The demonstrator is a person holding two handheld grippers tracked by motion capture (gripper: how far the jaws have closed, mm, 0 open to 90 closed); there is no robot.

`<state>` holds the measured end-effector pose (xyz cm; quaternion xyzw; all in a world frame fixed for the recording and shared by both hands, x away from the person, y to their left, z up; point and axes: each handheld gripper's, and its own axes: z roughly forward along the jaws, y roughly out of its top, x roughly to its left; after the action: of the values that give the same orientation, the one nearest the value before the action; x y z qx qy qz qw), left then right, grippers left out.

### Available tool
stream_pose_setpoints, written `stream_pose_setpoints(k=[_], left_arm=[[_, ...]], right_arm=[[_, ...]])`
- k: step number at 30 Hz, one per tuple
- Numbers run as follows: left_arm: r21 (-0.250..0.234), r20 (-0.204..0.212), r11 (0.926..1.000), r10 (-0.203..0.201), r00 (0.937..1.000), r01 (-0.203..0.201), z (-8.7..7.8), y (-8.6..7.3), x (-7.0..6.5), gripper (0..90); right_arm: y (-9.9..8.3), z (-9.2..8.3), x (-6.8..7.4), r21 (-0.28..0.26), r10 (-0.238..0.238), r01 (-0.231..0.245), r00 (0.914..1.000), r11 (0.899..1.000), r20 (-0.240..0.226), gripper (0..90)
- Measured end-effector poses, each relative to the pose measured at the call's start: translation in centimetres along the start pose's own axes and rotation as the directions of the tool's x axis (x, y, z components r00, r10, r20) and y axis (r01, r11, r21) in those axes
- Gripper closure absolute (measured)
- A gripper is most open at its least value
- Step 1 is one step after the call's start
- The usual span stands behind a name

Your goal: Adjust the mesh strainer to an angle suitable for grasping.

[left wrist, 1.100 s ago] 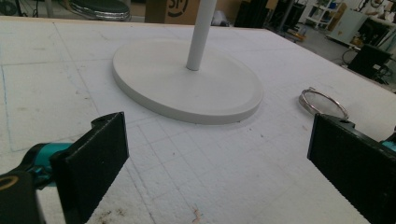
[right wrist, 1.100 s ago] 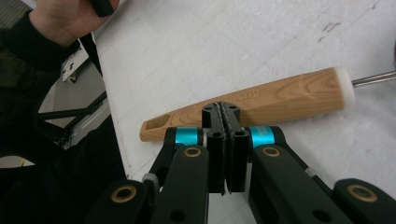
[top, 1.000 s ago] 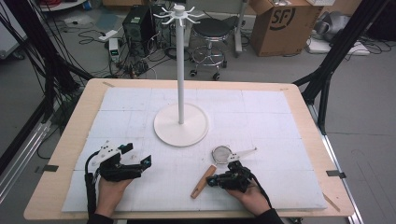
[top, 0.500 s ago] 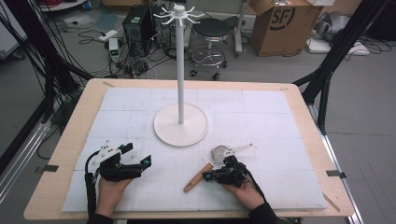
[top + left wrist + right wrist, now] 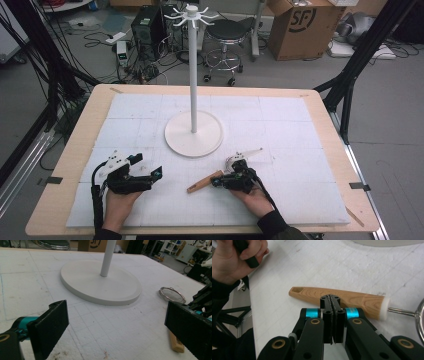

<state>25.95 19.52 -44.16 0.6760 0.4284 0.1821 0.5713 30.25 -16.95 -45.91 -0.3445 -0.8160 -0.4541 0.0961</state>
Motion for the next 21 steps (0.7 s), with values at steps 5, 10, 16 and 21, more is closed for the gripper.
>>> stream_pose_setpoints(k=[5,10,16,21], left_arm=[[-0.002,0.0,1.0,-0.002,1.0,0.002,0.0,0.0,0.0,5.9],[-0.003,0.003,1.0,-0.001,1.0,0.001,0.0,0.0,0.0,5.9],[-0.001,0.002,1.0,-0.003,1.0,0.003,0.0,0.0,0.0,5.9],[-0.002,0.0,1.0,-0.005,1.0,0.005,0.0,0.0,0.0,5.9]], right_arm=[[0.4,0.3,-0.2,-0.005,0.008,-0.008,1.0,1.0,0.003,89.5],[0.7,0.5,-0.5,-0.017,0.029,-0.029,0.9996,0.999,0.004,89.5],[1.3,0.9,-0.9,-0.022,0.049,-0.049,0.9988,0.999,0.008,89.5],[1.8,1.3,-1.1,-0.032,0.063,-0.063,0.9979,0.998,0.016,89.5]])
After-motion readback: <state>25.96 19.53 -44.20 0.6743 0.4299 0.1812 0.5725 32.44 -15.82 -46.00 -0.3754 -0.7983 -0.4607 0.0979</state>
